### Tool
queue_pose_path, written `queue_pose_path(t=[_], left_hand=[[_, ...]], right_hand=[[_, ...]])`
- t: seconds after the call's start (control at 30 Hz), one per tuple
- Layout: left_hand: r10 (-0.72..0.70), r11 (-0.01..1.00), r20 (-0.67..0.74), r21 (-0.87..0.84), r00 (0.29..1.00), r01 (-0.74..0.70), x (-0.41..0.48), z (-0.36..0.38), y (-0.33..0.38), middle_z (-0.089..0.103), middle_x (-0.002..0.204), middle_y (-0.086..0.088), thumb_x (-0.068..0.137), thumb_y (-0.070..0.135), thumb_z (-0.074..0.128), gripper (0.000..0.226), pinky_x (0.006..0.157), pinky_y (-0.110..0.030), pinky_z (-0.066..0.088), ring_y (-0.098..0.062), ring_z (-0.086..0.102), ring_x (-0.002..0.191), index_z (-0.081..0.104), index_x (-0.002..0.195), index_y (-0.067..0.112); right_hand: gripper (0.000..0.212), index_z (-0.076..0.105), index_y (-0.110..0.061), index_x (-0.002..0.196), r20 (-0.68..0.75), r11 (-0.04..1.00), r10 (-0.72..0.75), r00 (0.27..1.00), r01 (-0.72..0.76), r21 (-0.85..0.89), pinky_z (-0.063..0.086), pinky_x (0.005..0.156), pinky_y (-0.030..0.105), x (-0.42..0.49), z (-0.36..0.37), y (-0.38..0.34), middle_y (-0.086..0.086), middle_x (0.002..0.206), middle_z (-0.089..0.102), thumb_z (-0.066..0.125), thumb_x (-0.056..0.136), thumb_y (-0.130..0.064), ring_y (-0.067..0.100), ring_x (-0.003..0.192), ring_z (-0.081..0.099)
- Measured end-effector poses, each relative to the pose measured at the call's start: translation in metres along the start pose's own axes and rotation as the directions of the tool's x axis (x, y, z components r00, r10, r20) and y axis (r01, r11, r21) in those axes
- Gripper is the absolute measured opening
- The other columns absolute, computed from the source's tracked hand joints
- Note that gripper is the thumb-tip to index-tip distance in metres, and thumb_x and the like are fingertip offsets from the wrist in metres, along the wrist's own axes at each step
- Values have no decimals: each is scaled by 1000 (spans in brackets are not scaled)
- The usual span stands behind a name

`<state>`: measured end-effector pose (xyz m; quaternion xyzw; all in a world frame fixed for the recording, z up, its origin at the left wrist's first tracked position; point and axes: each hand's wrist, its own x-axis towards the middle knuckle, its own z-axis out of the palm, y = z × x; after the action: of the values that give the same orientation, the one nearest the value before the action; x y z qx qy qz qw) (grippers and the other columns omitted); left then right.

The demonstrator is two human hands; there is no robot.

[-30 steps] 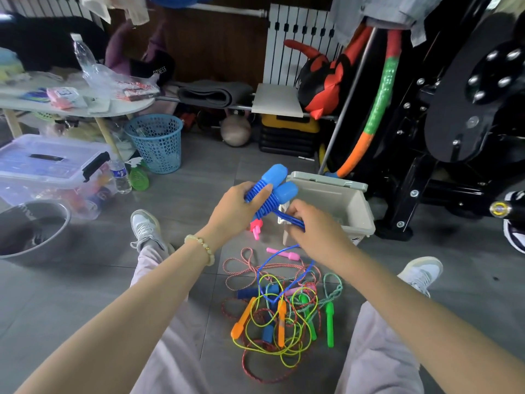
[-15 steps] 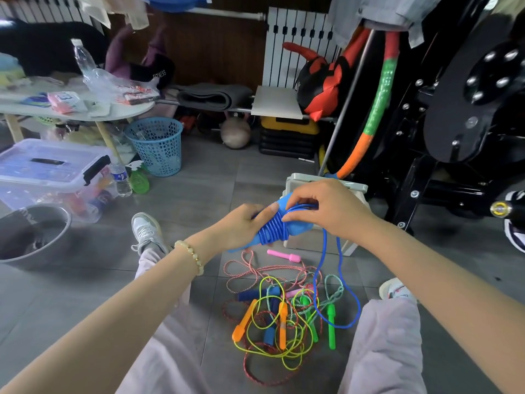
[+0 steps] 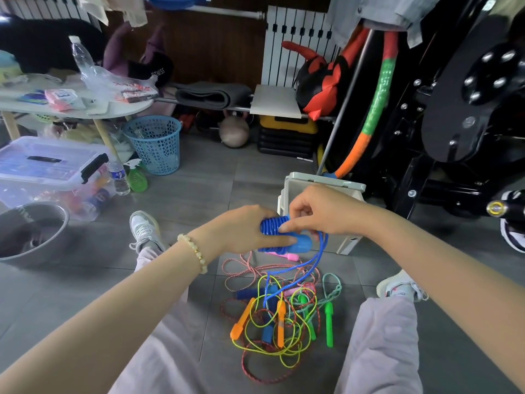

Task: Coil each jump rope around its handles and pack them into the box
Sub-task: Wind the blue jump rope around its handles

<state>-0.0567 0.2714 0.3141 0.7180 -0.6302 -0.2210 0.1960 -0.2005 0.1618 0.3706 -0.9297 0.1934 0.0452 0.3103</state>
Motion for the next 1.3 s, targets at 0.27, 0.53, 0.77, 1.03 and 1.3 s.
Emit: queue_pose_path(t=[0.27,0.53,0.77,1.03,1.3], left_hand=[[-14,993,36,114,999,9,-9,-12,11,66,80,1,81,66,54,46,63,-30,45,-17,57,67,64,95,23],[184,913,2,371,983,-172,-24,-21,23,60,75,10,81,68,50,48,69,-28,43,-10,49,67,58,115,36],[168,977,-79,149,983,-155,-31,-17,11,63,77,14,76,64,60,50,66,-26,42,-5,53,64,53,110,28],[117,931,-117,-333,986,-150,-36,-7,3,70,79,7,72,54,63,93,61,-19,51,-7,60,57,8,146,44],[117,823,-245,-519,962,-232,-27,3,-7,69,108,0,90,34,62,44,55,-13,49,-6,63,64,47,132,35]], right_hand=[[16,61,-15,87,4,991,-67,998,67,-119,39,57,25,-1,-11,-8,1,66,61,69,84,-29,10,57,48],[22,64,-23,62,163,974,-49,985,11,225,40,68,23,-5,-20,-3,-2,67,62,76,68,-41,8,66,53],[30,48,-20,70,52,810,-93,994,45,585,41,73,33,4,7,7,7,79,50,77,71,-28,20,77,47],[37,75,-23,80,28,516,-11,1000,-18,856,54,67,22,-6,27,5,-1,82,71,50,81,-50,11,74,66],[65,68,-17,106,-71,309,32,997,58,949,53,92,40,2,70,24,10,109,69,77,58,-61,24,98,66]])
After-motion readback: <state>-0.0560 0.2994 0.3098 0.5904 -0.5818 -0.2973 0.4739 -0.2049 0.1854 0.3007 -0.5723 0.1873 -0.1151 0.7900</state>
